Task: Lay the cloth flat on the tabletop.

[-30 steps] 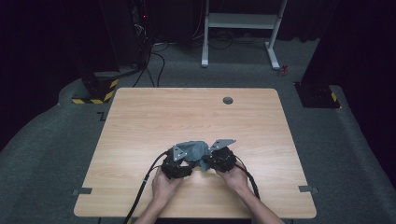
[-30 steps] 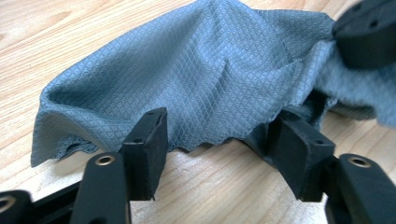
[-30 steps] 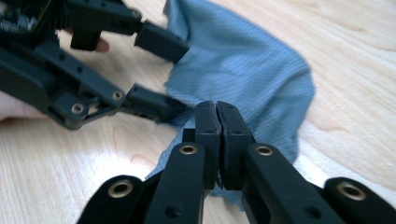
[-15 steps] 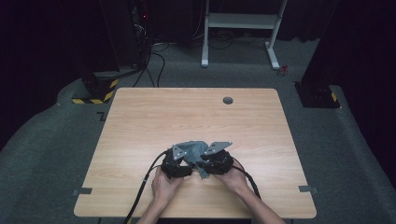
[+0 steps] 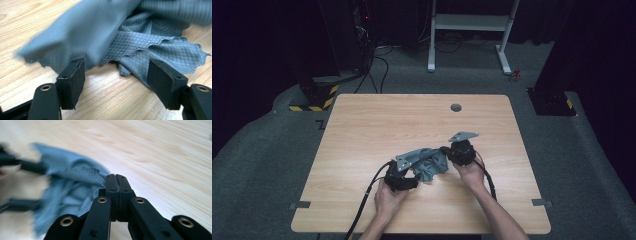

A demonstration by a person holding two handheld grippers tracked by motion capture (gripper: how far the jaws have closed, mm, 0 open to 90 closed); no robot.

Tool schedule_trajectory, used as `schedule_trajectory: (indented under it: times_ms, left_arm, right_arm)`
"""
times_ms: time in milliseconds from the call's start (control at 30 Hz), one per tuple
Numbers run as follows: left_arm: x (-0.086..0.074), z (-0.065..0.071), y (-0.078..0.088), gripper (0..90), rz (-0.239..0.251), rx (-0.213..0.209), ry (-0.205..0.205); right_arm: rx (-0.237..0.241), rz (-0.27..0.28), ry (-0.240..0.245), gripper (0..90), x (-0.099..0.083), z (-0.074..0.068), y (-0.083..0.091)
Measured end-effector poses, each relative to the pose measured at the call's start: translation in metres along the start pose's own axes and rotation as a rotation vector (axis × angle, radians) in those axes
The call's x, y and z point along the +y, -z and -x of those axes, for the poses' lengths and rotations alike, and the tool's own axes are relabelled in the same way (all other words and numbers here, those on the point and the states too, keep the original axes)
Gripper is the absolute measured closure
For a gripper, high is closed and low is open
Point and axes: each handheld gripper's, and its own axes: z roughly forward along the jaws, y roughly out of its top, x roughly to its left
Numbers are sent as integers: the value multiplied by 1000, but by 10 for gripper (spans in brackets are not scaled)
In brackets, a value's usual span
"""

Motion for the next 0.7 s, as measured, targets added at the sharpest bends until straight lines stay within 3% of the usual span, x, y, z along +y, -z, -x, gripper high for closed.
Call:
schedule_trajectory:
  times_ms: [67,133,267,367,467,533,633,700]
  left_arm:
    - [0,0,0,310,0,0,1]
    - [0,0,0,310,0,-1,1]
    - [0,0,0,311,0,0,2]
    - [0,0,0,314,0,0,1]
    - [-1,-1,1,322,1,-11,1]
    - [-1,-1,1,331,4,-27,-1]
    - [-1,-2,2,367,11,-57,-6]
    - [1,-4,3,416,37,-58,-18]
  right_arm:
    - [-56,7,-22,899,2,14,0]
    - [-79,23,-82,899,-1,30,0]
    - [-135,-25,-160,884,-12,51,-10]
    - [-140,-52,-187,745,-16,56,-14]
    - [-112,0,-154,719,-14,45,-1]
    - [-41,62,-94,737,-14,29,11]
    - [18,22,8,744,-25,0,15]
    - [13,-12,70,744,-37,-16,10]
